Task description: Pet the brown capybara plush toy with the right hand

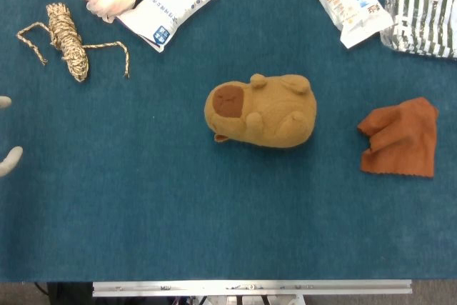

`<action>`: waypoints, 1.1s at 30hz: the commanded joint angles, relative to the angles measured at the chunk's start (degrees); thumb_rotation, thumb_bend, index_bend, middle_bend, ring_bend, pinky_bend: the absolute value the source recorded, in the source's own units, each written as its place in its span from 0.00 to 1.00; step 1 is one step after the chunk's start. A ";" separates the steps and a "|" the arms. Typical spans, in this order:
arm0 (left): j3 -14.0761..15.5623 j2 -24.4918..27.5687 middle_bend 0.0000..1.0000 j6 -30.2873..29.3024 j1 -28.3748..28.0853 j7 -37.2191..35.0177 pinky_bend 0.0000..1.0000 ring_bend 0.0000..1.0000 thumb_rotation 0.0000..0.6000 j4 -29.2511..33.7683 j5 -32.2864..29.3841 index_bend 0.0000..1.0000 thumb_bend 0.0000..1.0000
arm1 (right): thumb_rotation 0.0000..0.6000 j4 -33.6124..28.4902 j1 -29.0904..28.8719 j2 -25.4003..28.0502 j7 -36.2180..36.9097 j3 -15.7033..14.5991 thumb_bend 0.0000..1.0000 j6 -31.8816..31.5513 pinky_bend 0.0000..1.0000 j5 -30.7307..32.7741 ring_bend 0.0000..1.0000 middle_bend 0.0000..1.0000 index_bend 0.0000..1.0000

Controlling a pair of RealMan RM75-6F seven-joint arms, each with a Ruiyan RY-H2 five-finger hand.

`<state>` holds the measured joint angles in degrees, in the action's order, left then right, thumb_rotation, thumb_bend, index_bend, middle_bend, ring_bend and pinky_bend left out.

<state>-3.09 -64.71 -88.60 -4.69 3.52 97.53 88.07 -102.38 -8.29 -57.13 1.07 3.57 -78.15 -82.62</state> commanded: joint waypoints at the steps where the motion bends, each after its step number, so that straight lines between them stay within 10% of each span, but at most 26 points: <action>1: 0.01 0.00 0.23 0.05 -0.01 0.05 0.14 0.13 1.00 0.05 -0.01 0.31 0.17 | 1.00 -0.04 -0.15 0.00 -0.02 -0.06 0.33 0.21 0.18 -0.25 0.11 0.23 0.00; 14: 0.30 0.13 0.23 -0.59 0.26 0.27 0.14 0.13 1.00 0.95 0.87 0.31 0.17 | 1.00 -2.90 -4.17 2.03 2.77 0.10 0.29 3.37 0.19 -6.99 0.11 0.26 0.03; 23: 0.54 0.56 0.23 -1.63 0.91 -0.01 0.14 0.13 1.00 1.56 1.37 0.31 0.17 | 1.00 -5.85 -12.31 -0.49 1.17 1.36 0.10 11.60 0.20 -11.48 0.13 0.31 0.36; 33: 0.82 0.96 0.23 -2.46 1.81 -1.30 0.14 0.13 1.00 0.99 1.31 0.31 0.17 | 1.00 -4.38 -20.06 -8.96 -12.38 3.94 0.10 20.70 0.20 -5.91 0.13 0.31 0.37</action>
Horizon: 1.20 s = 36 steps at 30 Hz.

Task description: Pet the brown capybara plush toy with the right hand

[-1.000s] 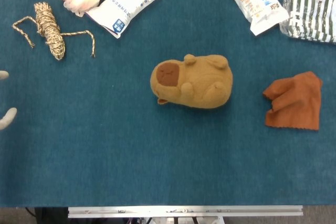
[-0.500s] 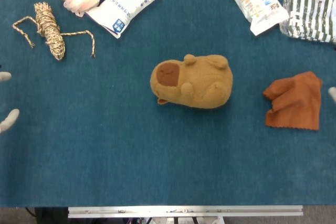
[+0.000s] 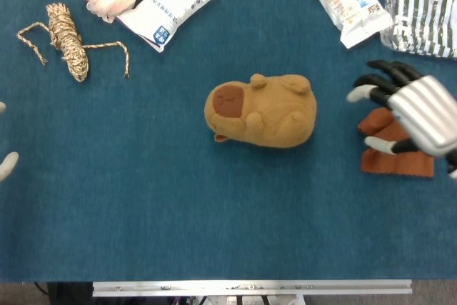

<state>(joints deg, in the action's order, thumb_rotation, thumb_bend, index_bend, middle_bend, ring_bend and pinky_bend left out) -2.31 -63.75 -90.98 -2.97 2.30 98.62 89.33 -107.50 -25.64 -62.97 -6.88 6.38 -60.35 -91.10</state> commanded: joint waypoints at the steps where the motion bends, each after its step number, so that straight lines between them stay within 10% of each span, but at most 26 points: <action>1: 0.07 0.00 0.23 -0.10 0.14 -0.14 0.14 0.13 1.00 -0.18 0.04 0.31 0.17 | 1.00 1.03 -3.21 -3.89 -5.69 1.32 0.10 3.31 0.20 3.17 0.13 0.31 0.37; 26: -0.30 0.44 0.23 -0.93 1.10 -3.61 0.14 0.13 1.00 -2.36 -0.68 0.31 0.17 | 1.00 5.05 -11.84 -17.76 -22.46 1.59 0.22 8.12 0.20 17.25 0.14 0.31 0.40; 36: -0.50 0.49 0.23 -1.03 1.15 -4.62 0.14 0.13 1.00 -2.95 -0.59 0.32 0.17 | 1.00 5.56 -13.02 -20.07 -26.13 0.68 0.39 6.56 0.20 20.21 0.15 0.33 0.69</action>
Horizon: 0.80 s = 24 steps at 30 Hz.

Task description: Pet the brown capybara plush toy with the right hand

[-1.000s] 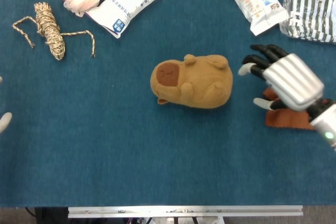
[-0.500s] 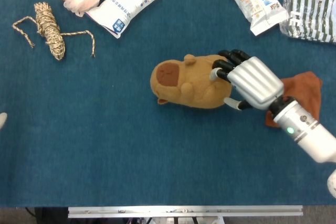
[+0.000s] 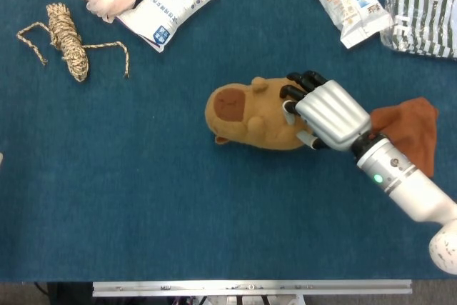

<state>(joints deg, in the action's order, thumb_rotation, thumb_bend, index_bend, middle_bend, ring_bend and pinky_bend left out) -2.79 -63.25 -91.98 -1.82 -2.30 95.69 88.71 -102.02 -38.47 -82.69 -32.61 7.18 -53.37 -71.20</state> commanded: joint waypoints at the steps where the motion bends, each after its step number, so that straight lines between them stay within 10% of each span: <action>1: -0.05 -0.03 0.23 -0.10 0.03 -0.06 0.14 0.13 1.00 -0.02 0.04 0.32 0.17 | 1.00 -0.04 -0.27 -0.43 -0.38 -0.17 0.39 -0.67 0.20 0.35 0.15 0.33 0.69; 4: -0.08 -0.03 0.23 -0.20 0.13 -0.09 0.14 0.13 1.00 0.01 -0.03 0.32 0.17 | 1.00 -0.30 -0.27 0.09 1.50 -0.27 0.36 -1.13 0.20 -0.87 0.15 0.33 0.66; 12: -0.01 -0.04 0.23 -0.21 0.13 0.42 0.14 0.13 1.00 0.47 0.33 0.33 0.17 | 1.00 -0.80 -0.14 2.35 3.76 -1.03 0.34 -2.05 0.20 -3.01 0.15 0.31 0.20; 24: 0.07 0.12 0.23 -0.46 0.37 0.47 0.14 0.13 1.00 0.94 0.55 0.35 0.17 | 1.00 -1.10 0.19 3.39 4.19 -2.55 0.34 -2.54 0.20 -3.00 0.15 0.31 0.25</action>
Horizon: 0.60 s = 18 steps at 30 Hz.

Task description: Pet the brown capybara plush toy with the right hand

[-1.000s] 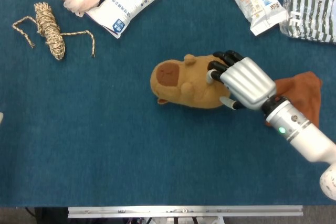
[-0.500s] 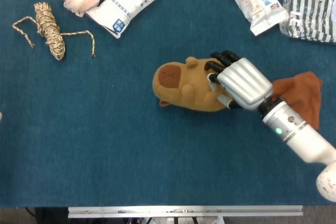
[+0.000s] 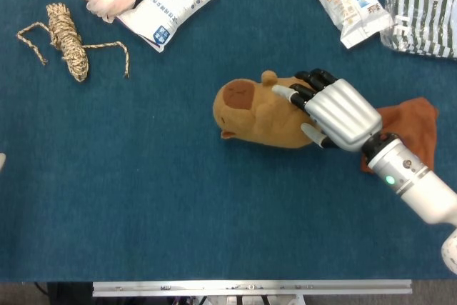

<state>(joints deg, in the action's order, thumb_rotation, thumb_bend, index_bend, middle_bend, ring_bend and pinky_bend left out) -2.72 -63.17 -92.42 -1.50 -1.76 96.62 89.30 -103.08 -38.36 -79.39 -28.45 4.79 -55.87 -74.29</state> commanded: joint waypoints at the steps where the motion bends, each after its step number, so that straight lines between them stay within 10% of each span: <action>1: -0.02 0.08 0.23 -0.05 0.08 -0.13 0.14 0.13 1.00 0.01 -0.11 0.35 0.17 | 1.00 -0.18 0.20 0.31 0.03 -0.38 0.34 -0.13 0.20 0.10 0.15 0.31 0.26; 18: -0.13 0.01 0.23 0.26 0.01 -0.16 0.14 0.13 1.00 -0.29 -0.23 0.35 0.17 | 1.00 -0.37 0.93 2.09 0.72 -1.76 0.35 -0.11 0.20 0.75 0.15 0.31 0.35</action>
<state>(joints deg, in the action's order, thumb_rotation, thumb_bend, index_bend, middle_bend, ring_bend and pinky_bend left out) -2.84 -63.16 -92.15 -1.50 -1.92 96.32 89.08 -103.50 -37.26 -77.10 -27.64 2.99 -56.16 -73.63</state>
